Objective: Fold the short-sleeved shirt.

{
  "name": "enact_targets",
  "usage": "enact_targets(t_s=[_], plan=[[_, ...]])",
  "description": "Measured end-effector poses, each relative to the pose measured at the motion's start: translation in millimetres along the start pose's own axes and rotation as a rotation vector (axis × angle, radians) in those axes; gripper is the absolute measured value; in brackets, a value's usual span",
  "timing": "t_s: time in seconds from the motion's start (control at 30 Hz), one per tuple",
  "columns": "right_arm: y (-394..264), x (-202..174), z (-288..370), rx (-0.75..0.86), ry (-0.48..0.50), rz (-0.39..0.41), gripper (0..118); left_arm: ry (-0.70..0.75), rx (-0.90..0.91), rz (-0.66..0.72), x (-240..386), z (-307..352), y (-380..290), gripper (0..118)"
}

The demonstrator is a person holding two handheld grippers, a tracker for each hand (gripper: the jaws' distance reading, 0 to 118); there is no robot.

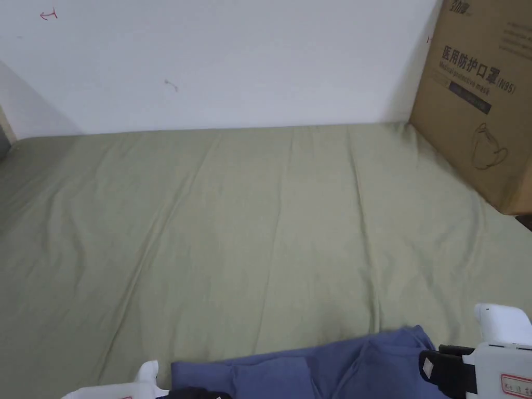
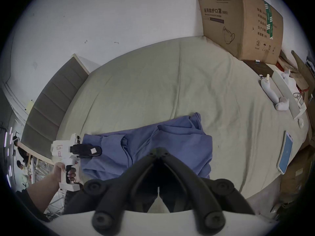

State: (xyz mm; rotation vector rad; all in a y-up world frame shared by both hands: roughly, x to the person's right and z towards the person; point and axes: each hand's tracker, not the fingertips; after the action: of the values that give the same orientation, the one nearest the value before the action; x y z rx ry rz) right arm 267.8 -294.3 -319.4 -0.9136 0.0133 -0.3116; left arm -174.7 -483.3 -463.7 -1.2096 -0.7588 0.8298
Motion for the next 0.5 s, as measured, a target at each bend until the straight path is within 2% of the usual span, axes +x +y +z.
enact_targets(t_s=[0.1,0.17,0.2,0.27,0.3,0.37,0.5], plan=[[-1,-2,6,0.017,0.024,0.004,0,0.139,0.057,-0.112,43,34,-3,6],[-2,-1,10,0.028,0.038,0.003,0,0.317,0.104,-0.151,69,63,-7,6],[-2,0,11,0.031,0.043,0.005,0,0.491,0.137,-0.215,85,81,-10,7],[-4,1,14,0.036,0.05,0.015,0,0.642,0.222,-0.342,115,109,-14,7],[-5,3,16,0.041,0.053,0.019,0,0.674,0.238,-0.378,127,116,-18,7],[-7,6,18,0.046,0.054,0.022,0,0.7,0.258,-0.352,141,122,-18,7],[-10,17,22,0.056,0.069,-0.007,0,0.526,0.187,-0.253,159,82,-16,7]])
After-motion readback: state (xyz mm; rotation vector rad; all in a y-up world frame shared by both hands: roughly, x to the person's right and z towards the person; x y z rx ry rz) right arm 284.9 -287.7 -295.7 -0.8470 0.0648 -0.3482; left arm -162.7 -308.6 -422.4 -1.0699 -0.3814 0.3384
